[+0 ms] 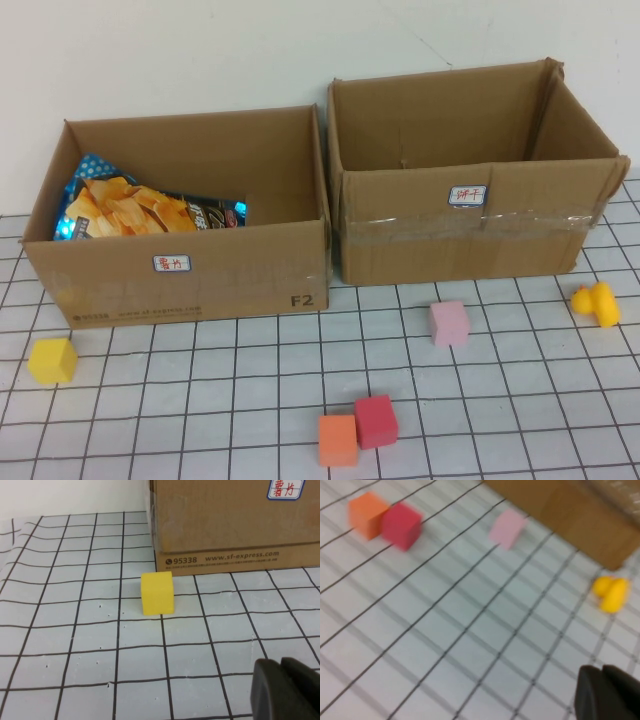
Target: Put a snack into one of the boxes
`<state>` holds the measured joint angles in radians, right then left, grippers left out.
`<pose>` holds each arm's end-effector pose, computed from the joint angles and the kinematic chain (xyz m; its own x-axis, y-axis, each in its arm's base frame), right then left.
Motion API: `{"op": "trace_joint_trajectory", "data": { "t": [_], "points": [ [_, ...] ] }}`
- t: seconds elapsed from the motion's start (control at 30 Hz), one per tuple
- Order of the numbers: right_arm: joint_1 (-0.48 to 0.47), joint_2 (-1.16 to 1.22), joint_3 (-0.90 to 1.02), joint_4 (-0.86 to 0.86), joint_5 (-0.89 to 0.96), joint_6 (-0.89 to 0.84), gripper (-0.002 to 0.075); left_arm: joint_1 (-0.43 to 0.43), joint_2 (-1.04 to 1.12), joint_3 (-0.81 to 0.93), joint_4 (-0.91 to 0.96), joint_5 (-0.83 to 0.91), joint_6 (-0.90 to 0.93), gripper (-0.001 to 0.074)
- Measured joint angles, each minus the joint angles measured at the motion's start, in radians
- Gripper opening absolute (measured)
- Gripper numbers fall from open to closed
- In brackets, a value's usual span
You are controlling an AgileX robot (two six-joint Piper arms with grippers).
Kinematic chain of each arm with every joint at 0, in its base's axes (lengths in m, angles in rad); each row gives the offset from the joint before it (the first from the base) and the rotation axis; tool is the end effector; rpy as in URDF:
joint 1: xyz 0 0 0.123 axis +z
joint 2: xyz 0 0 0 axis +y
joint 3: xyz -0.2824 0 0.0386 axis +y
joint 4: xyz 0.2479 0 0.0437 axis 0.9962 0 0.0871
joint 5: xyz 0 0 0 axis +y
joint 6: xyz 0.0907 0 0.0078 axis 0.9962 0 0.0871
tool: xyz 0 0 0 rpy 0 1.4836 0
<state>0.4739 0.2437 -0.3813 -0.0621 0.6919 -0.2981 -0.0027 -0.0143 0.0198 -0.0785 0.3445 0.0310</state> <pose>0.0515 0.0224 0.2649 -0.2323 -0.4999 -0.8343 -0.5350 0.7821 -0.3196 0.0531 -0.0026 0.1762 -0.2598 -0.0422 -0.9647 0.0172 0.9987 -0.0483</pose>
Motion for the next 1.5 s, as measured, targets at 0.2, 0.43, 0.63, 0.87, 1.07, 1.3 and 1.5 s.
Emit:
{"op": "trace_joint_trajectory", "data": {
  "t": [0.2,0.43,0.63,0.87,1.07,1.3,1.5],
  "points": [
    [-0.22,-0.116,0.106,0.0,-0.142,-0.004,-0.0001,0.0,0.0,0.0,0.0,0.0,0.0,-0.0001],
    [-0.462,-0.249,0.293,0.069,-0.323,-0.004,-0.0001,0.0,0.0,0.0,0.0,0.0,0.0,-0.0001],
    [-0.545,-0.255,0.397,0.087,-0.342,-0.004,-0.0001,0.0,0.0,0.0,0.0,0.0,0.0,-0.0001],
    [-0.553,-0.255,0.404,0.098,-0.341,-0.004,-0.0001,0.0,0.0,0.0,0.0,0.0,0.0,-0.0001],
    [-0.553,-0.255,0.404,0.133,-0.341,0.007,-0.0001,0.0,0.0,0.0,0.0,0.0,0.0,-0.0001],
    [-0.553,-0.257,0.404,0.094,-0.339,0.145,-0.0001,0.0,0.0,0.0,0.0,0.0,-0.002,-0.0001],
    [-0.536,-0.257,0.404,0.052,-0.339,0.169,-0.0001,0.0,0.0,0.0,0.0,0.0,-0.003,-0.0001]
  ]
}}
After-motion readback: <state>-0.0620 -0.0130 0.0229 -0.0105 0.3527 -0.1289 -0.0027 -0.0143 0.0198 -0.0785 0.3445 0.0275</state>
